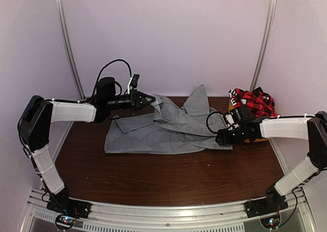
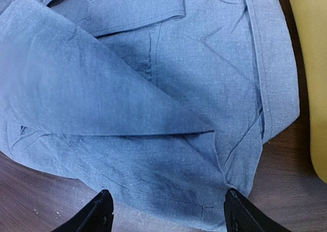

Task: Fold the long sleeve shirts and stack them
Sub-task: Fold the sleeve of the 1/3-folded shirt.

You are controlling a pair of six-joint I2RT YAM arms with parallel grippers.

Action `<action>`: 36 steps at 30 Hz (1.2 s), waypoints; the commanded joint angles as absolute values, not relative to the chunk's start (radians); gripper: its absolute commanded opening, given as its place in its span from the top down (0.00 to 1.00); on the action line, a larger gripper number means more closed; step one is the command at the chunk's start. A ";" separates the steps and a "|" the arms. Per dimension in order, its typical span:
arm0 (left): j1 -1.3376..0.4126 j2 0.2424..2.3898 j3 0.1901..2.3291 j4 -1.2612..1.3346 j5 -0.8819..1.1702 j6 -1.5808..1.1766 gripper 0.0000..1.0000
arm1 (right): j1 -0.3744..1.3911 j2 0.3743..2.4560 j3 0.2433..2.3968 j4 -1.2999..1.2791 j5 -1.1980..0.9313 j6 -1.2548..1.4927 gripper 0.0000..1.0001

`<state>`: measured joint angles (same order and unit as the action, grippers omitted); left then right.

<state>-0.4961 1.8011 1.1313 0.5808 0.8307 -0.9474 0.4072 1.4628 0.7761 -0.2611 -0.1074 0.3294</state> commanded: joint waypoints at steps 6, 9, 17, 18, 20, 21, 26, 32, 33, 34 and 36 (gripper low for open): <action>-0.483 1.834 1.388 0.401 0.848 -0.827 1.00 | 0.399 1.453 0.792 -0.279 0.032 0.336 0.24; -0.483 1.859 1.466 0.391 0.860 -0.837 1.00 | 0.396 1.466 0.787 -0.255 0.033 0.333 0.24; -0.483 1.903 1.529 0.361 0.875 -0.839 1.00 | 0.394 1.507 0.795 -0.215 0.011 0.325 0.24; -0.483 1.903 1.523 0.363 0.877 -0.838 1.00 | 0.394 1.509 0.795 -0.215 0.009 0.324 0.24; -0.483 1.897 1.504 0.361 0.884 -0.836 1.00 | 0.394 1.511 0.795 -0.212 0.003 0.322 0.24; -0.483 1.891 1.490 0.361 0.886 -0.834 1.00 | 0.394 1.510 0.793 -0.211 0.002 0.322 0.24; -0.483 1.833 1.414 0.274 0.873 -0.765 1.00 | 0.394 1.504 0.793 -0.209 -0.026 0.319 0.24; -0.477 1.747 1.350 0.107 0.817 -0.680 1.00 | 0.393 1.508 0.796 -0.214 -0.039 0.314 0.24; -0.475 1.734 1.336 0.104 0.816 -0.683 1.00 | 0.394 1.510 0.797 -0.215 -0.041 0.314 0.24; -0.474 1.721 1.320 0.100 0.814 -0.686 1.00 | 0.394 1.513 0.798 -0.214 -0.043 0.313 0.24; -0.474 1.697 1.306 0.089 0.809 -0.695 1.00 | 0.394 1.516 0.799 -0.215 -0.045 0.313 0.24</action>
<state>-0.4850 1.7760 1.3327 0.1108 0.8280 -0.7231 0.4011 1.5047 0.7773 -0.2276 -0.0326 0.3187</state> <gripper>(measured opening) 0.013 0.761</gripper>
